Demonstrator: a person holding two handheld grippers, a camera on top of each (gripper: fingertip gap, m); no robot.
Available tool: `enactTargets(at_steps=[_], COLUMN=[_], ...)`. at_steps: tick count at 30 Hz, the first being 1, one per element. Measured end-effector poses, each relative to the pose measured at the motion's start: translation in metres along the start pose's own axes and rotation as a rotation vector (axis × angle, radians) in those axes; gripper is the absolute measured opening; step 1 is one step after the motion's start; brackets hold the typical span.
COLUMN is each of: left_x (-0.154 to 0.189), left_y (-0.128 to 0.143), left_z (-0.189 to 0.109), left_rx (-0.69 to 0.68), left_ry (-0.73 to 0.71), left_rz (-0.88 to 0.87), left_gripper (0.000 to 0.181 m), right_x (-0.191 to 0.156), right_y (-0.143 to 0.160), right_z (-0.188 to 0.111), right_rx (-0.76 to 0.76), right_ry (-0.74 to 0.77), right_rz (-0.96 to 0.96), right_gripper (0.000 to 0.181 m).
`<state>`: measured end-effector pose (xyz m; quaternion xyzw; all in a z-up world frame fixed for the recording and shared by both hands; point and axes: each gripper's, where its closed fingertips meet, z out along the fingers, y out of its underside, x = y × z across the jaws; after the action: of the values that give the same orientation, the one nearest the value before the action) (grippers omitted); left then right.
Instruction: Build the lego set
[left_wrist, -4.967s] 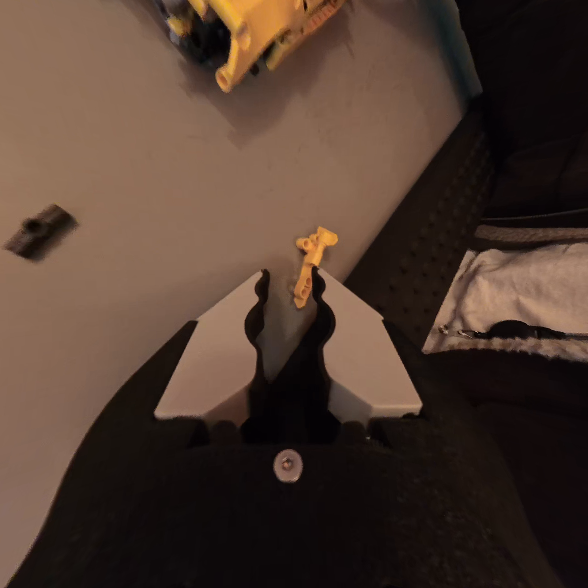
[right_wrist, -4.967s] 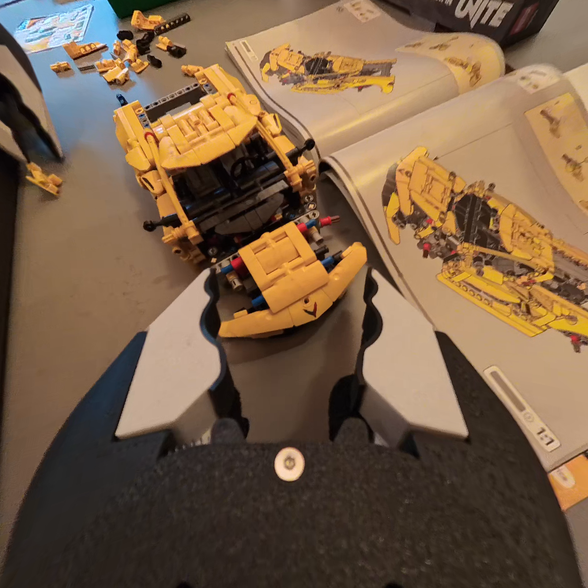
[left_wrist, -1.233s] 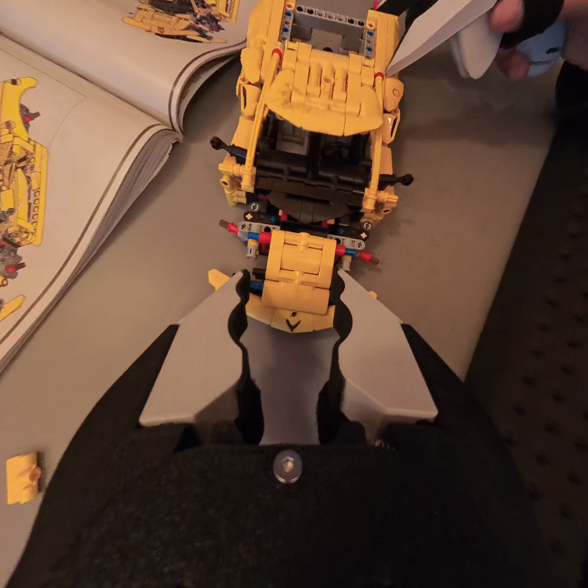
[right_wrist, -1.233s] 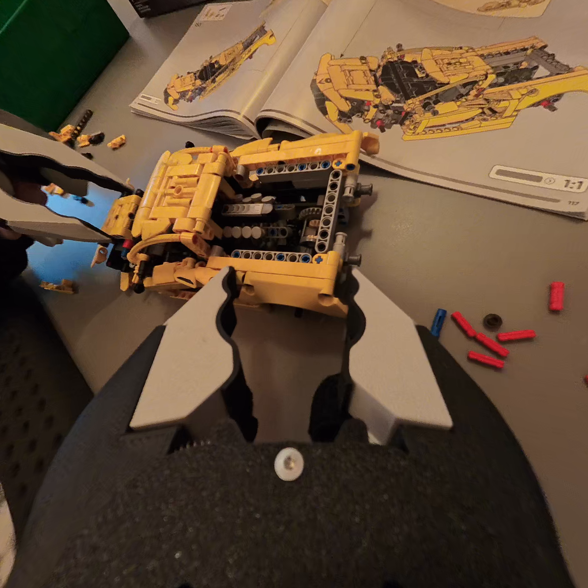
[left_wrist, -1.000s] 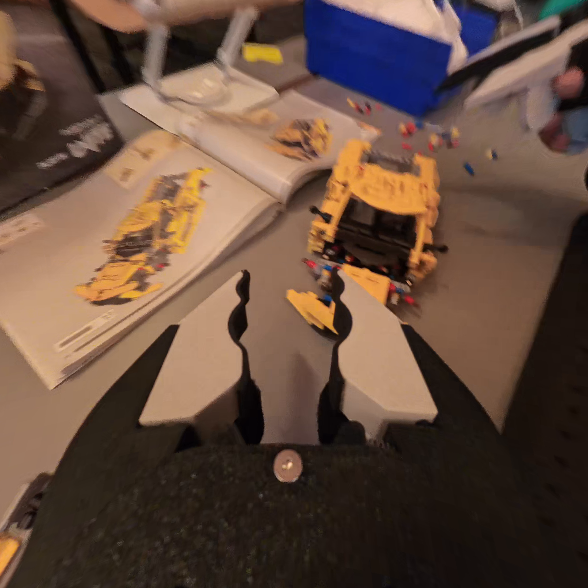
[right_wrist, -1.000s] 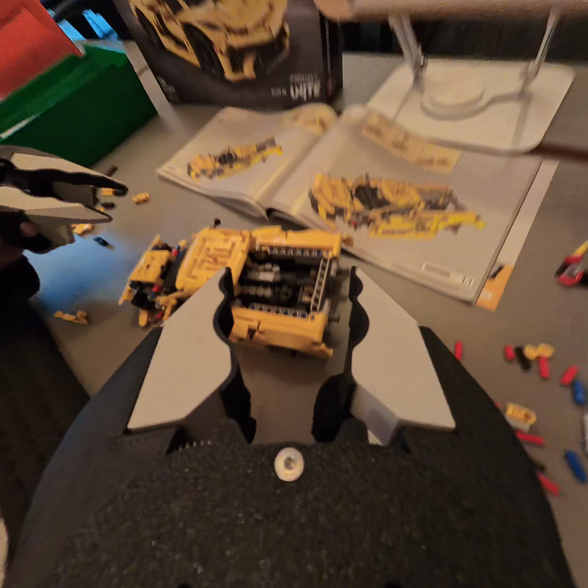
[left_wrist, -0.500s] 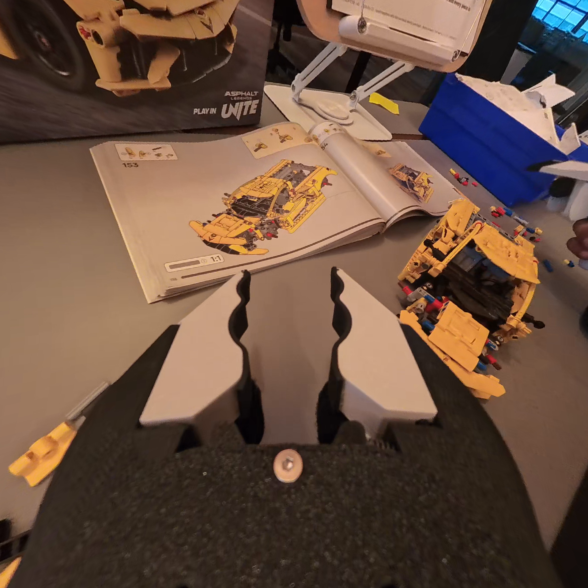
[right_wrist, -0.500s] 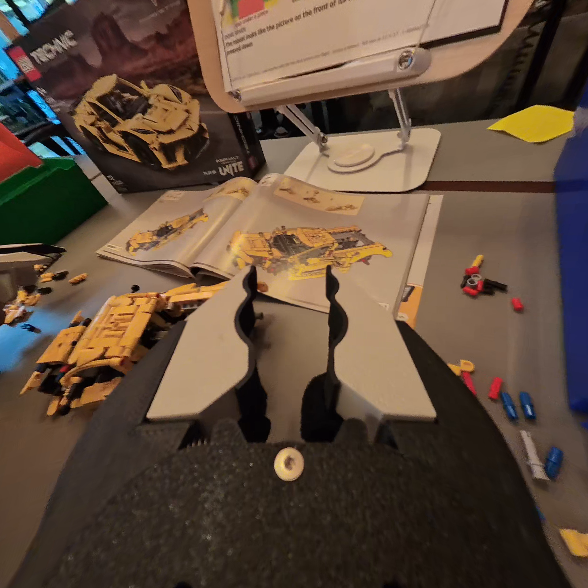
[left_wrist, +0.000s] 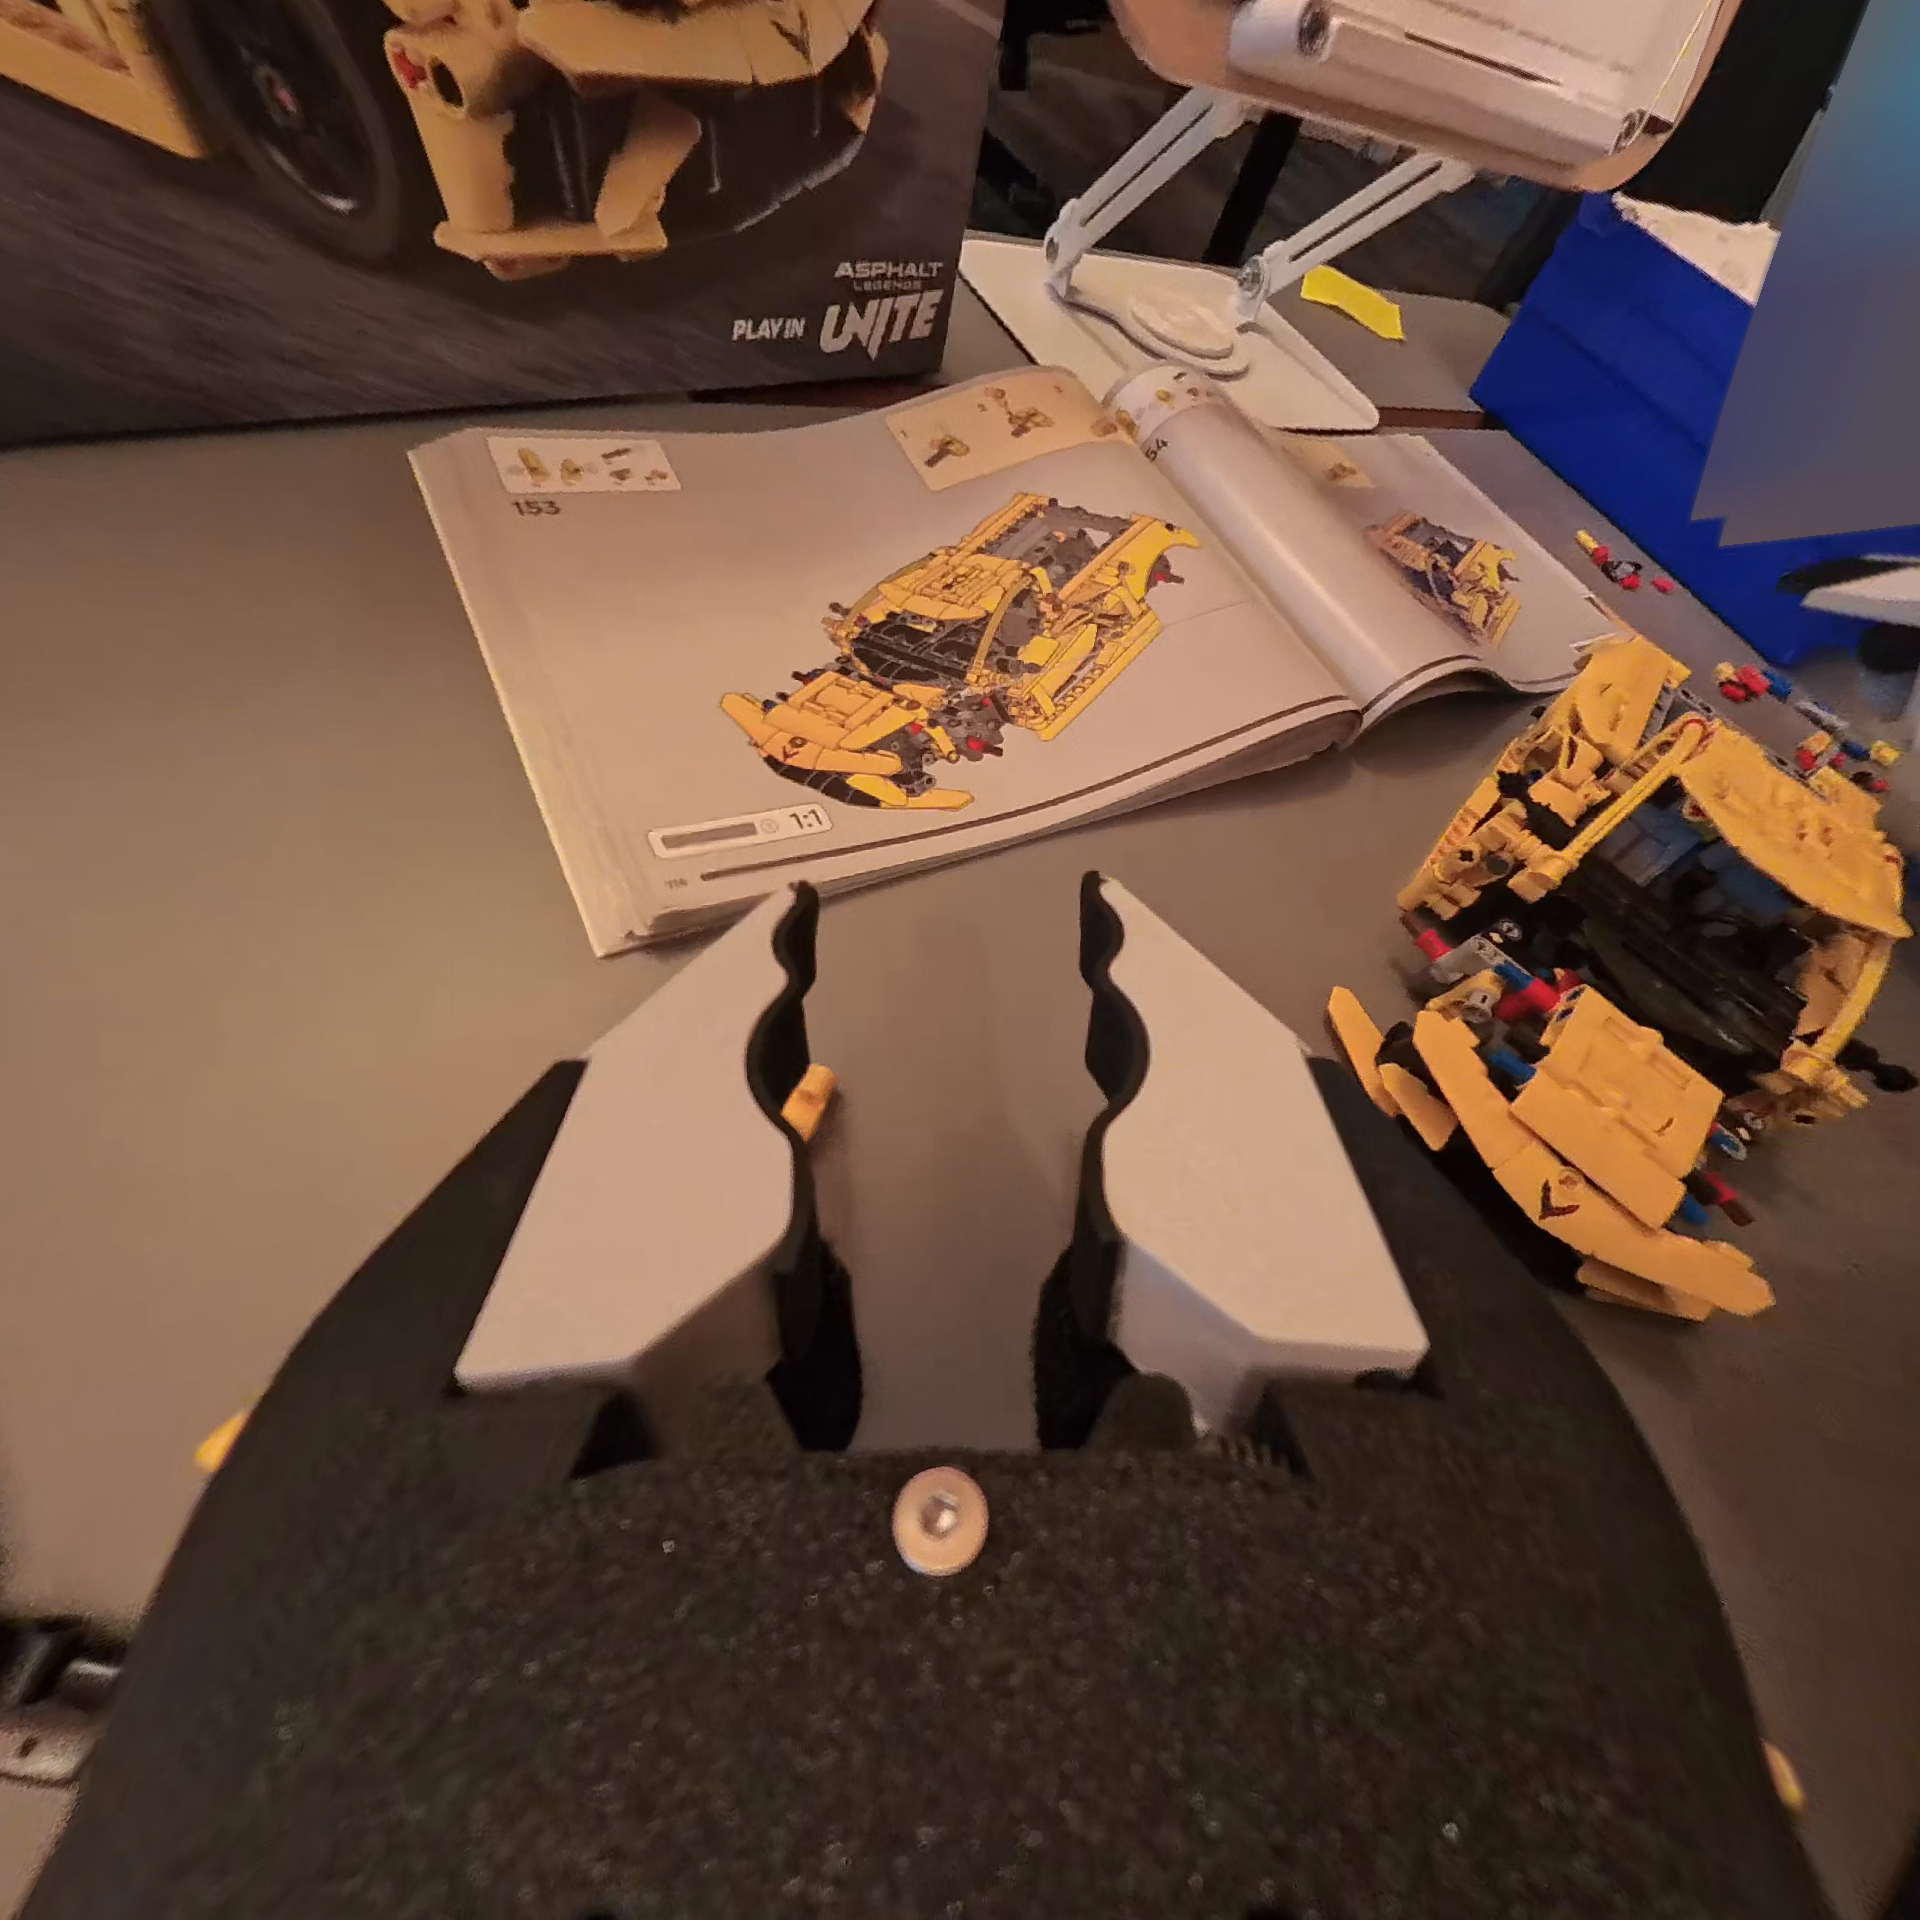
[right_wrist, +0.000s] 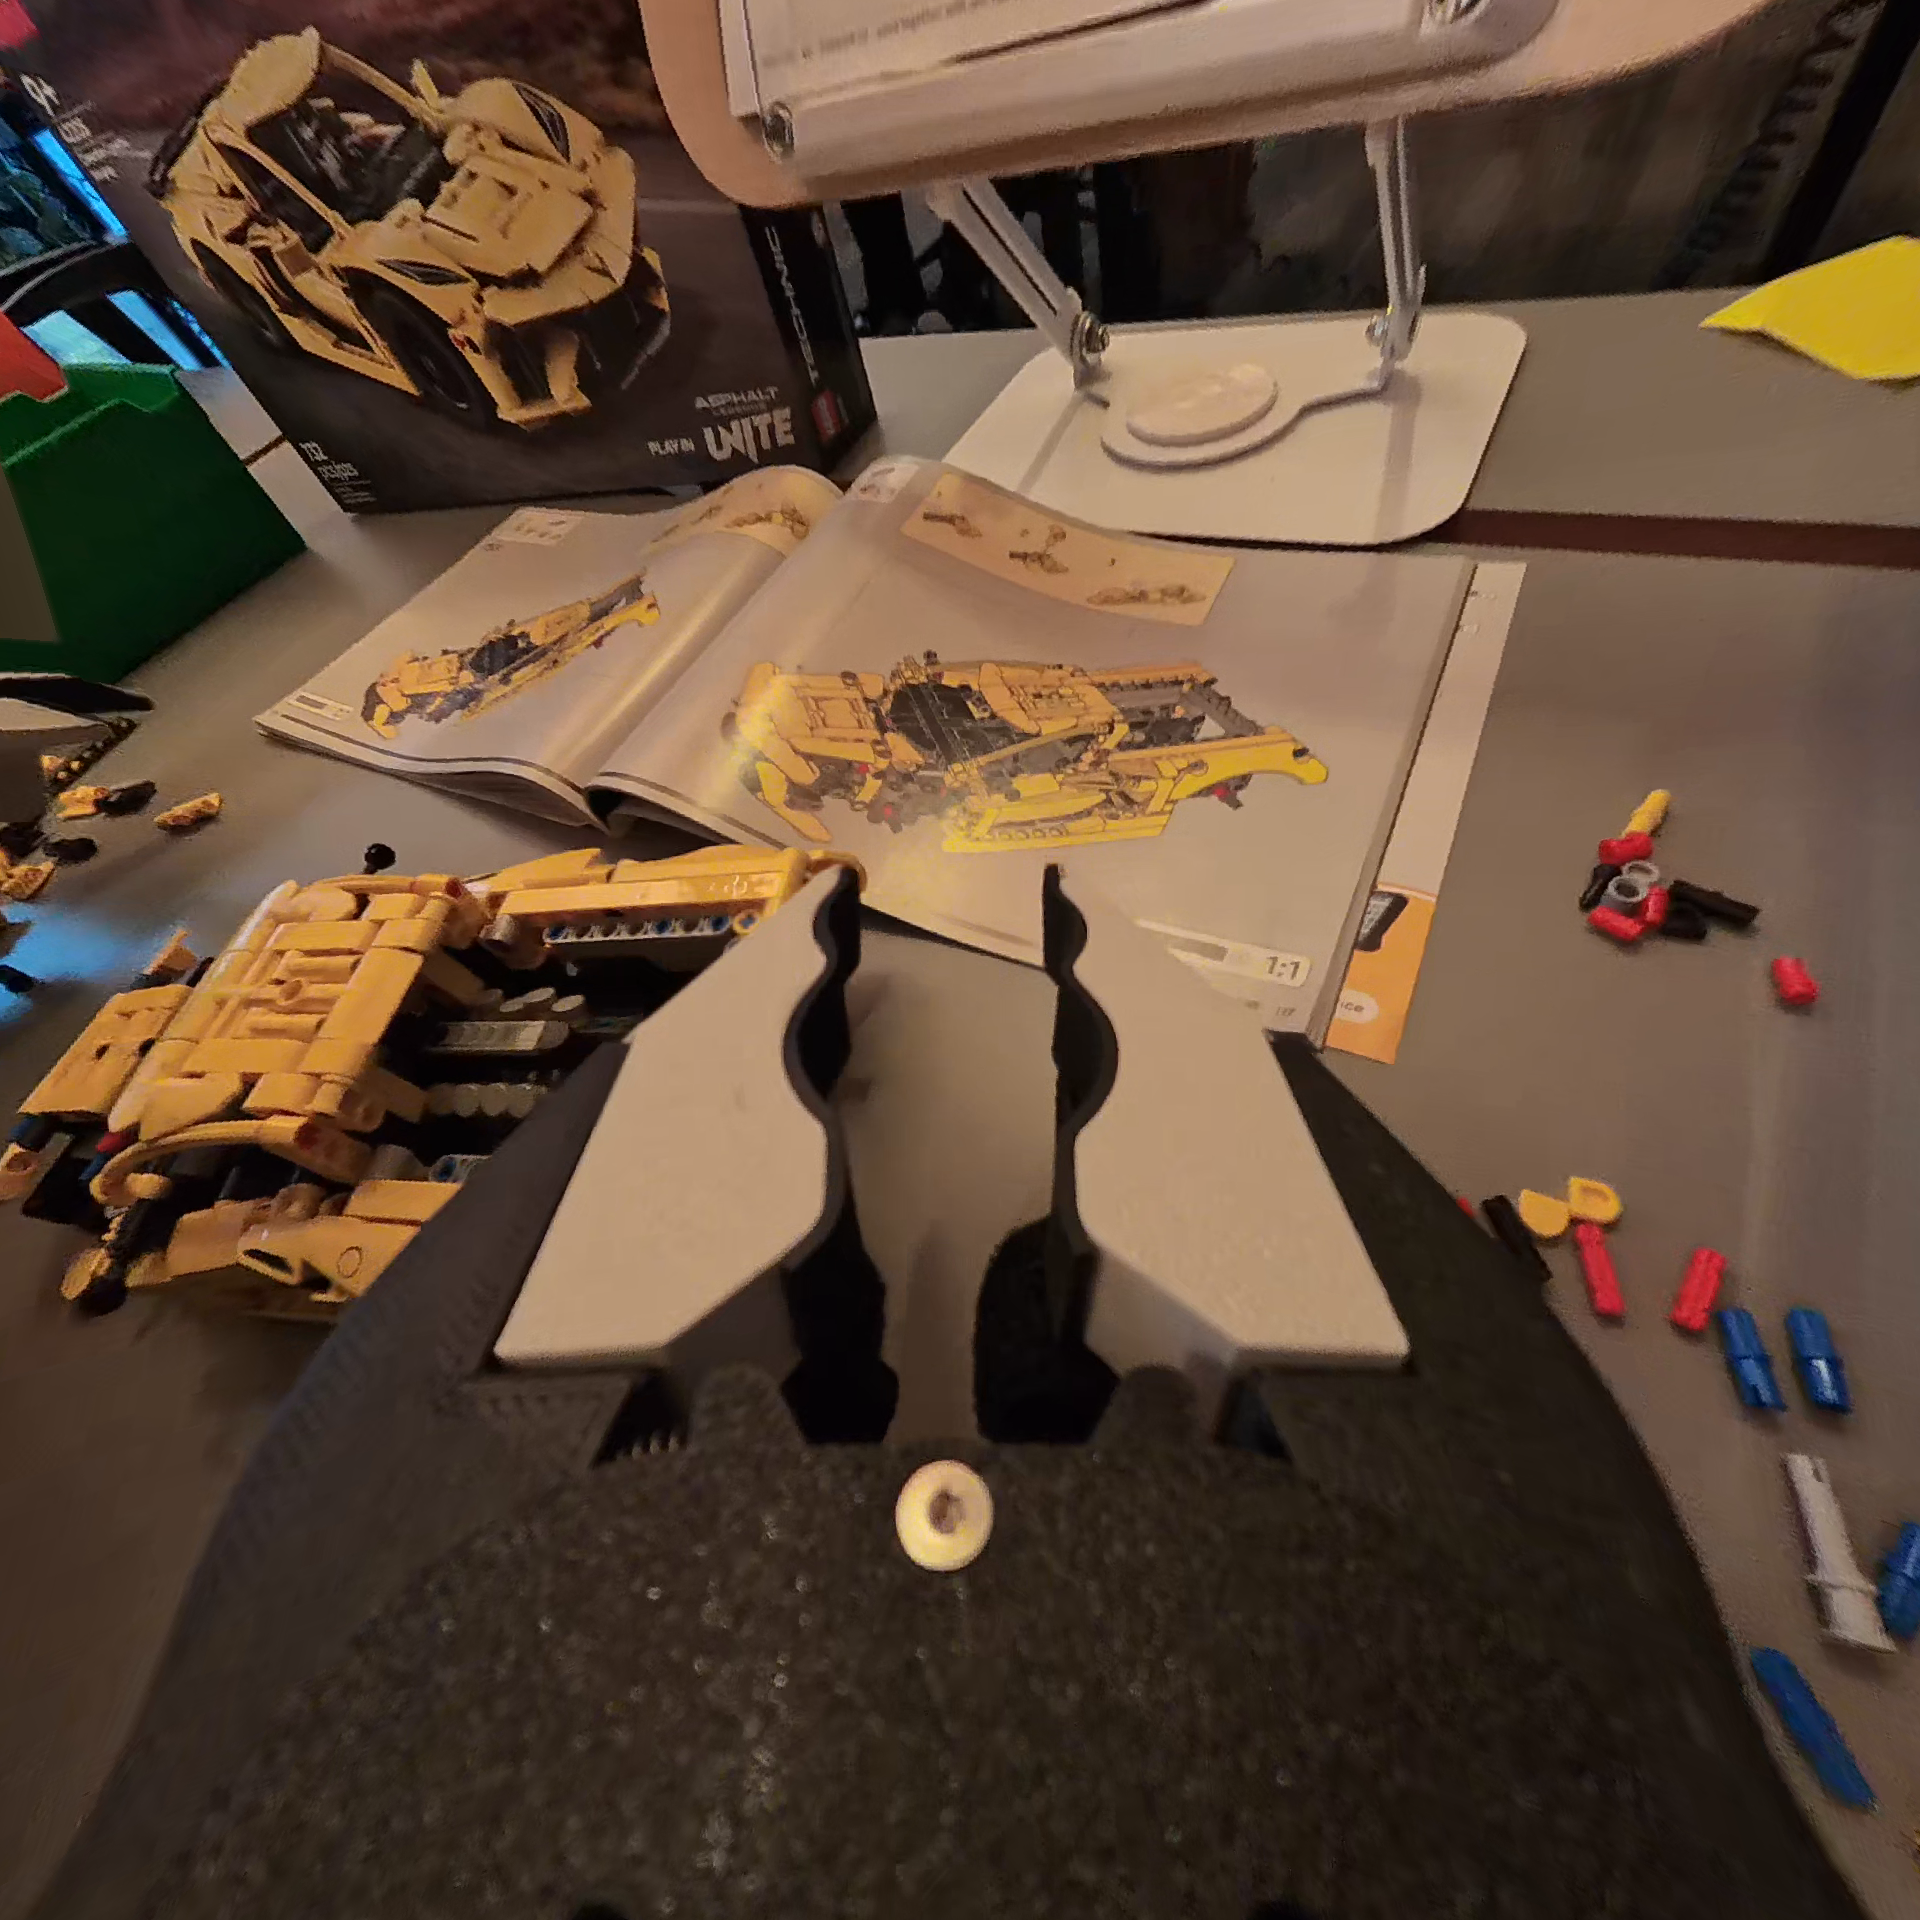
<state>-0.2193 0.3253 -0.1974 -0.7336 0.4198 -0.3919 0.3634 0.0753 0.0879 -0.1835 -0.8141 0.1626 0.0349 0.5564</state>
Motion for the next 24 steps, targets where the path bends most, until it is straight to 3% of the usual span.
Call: enactTargets(at_steps=[24], left_x=[0.006], left_y=[0.008], left_z=[0.006], left_rx=[-0.041], left_ry=[0.053], left_rz=[-0.051], left_gripper=[0.051], right_x=[0.004], right_y=[0.016], right_z=[0.01], right_rx=[-0.063], right_ry=[0.007], right_rz=[0.0], right_gripper=[0.031])
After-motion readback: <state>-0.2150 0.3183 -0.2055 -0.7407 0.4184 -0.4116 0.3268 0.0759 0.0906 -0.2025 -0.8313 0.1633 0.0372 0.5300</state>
